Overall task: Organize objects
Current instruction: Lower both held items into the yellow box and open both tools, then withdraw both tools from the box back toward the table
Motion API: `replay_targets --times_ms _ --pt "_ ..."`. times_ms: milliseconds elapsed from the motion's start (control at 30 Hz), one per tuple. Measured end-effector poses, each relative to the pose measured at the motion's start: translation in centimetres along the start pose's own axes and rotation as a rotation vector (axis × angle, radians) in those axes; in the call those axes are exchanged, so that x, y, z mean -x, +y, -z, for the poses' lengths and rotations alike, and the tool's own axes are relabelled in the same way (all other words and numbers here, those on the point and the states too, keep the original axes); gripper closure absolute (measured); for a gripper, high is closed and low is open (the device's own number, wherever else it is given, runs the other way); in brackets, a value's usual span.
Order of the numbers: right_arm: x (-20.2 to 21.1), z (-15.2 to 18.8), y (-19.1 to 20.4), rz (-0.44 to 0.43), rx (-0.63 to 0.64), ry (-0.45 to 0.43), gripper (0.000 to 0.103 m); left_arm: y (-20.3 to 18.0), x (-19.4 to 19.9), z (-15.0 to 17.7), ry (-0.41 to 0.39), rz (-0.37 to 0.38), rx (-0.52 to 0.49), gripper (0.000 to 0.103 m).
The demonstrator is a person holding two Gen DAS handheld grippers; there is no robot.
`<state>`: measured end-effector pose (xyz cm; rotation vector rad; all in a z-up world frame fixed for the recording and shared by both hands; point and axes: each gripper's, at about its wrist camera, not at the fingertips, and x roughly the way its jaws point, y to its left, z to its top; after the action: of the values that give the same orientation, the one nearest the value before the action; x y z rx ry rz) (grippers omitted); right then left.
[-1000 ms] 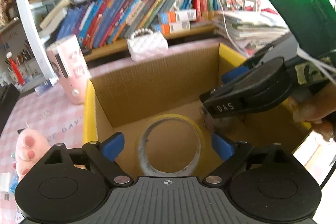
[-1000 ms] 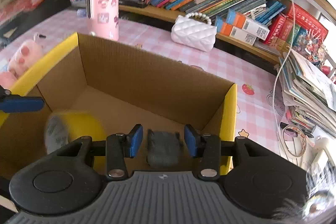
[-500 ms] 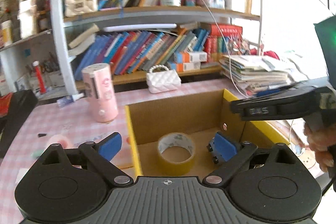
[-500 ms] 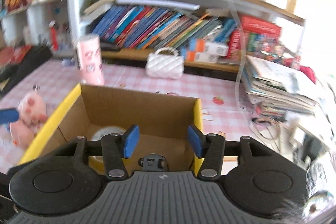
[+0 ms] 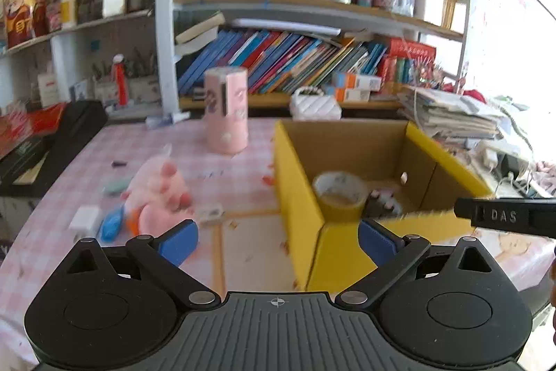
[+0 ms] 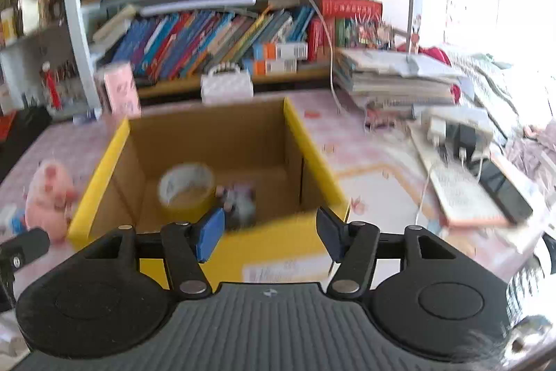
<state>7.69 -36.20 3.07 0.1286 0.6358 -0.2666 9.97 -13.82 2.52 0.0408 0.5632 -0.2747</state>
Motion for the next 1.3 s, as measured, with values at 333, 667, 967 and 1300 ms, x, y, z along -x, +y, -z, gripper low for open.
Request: replay_targets --times_ms 333,667,967,1300 --pt "2.2 5.2 5.4 -0.003 0.058 0.098 0.035 3.6 2.1 4.0 0.103 -0.049 0.008 0.003" --pt "4.7 8.6 11.1 -0.07 0.132 0.147 0.03 7.4 5.1 6.9 0.165 -0.088 0.016 0.003" --pt "6.1 10.1 14.5 -0.111 0.156 0.156 0.03 10.3 7.2 8.1 0.176 -0.12 0.022 0.003" --pt "7.0 10.6 16.8 -0.139 0.173 0.14 0.026 12.0 8.7 8.6 0.164 -0.134 0.029 0.003"
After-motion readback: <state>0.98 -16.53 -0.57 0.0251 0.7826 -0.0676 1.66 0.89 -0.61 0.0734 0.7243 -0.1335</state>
